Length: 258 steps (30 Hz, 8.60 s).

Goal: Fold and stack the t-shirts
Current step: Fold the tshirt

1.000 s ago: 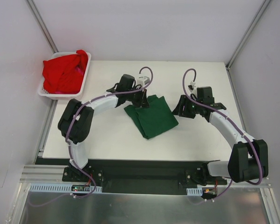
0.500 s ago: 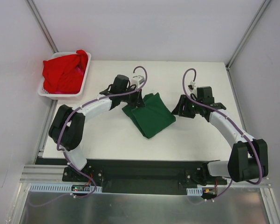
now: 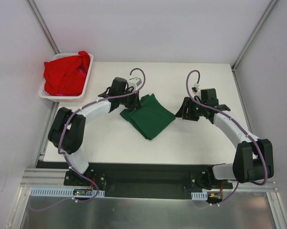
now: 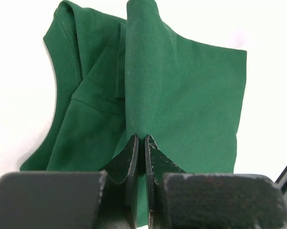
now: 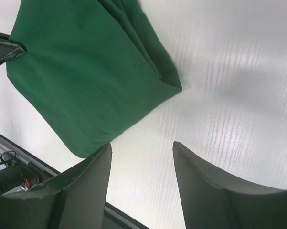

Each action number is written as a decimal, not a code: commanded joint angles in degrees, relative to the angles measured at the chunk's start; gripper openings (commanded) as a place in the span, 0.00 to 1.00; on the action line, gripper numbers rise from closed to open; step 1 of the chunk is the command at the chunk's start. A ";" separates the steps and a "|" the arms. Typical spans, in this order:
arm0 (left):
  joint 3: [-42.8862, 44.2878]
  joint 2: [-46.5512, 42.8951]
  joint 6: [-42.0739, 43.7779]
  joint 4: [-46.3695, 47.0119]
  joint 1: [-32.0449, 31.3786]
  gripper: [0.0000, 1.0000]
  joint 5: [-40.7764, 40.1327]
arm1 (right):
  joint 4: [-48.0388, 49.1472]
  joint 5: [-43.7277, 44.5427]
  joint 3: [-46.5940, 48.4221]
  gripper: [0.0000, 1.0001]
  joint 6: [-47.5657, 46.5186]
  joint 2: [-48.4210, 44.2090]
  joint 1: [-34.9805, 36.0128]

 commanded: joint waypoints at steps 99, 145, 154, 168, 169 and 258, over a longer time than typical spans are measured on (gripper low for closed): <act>12.15 32.69 -31.17 24.96 3.87 0.00 36.30 | 103.61 -36.48 -5.89 0.01 61.90 48.27 3.79; 28.41 38.03 -23.52 8.53 4.31 0.00 33.75 | 29.08 -15.13 -6.60 0.01 11.27 16.17 20.66; 28.59 39.18 -23.96 8.17 4.49 0.00 32.96 | 29.16 -12.15 -7.30 0.01 9.43 20.91 21.63; 27.36 38.31 -23.17 8.09 5.01 0.00 33.48 | 28.46 -8.18 -7.30 0.01 9.07 25.15 22.77; 27.18 37.52 -22.99 8.17 5.01 0.00 33.48 | 28.20 -8.01 -7.30 0.01 8.99 24.44 23.03; -34.35 -19.80 -34.77 11.68 -7.47 0.99 -16.97 | -0.63 21.96 20.57 0.01 -12.02 29.36 11.78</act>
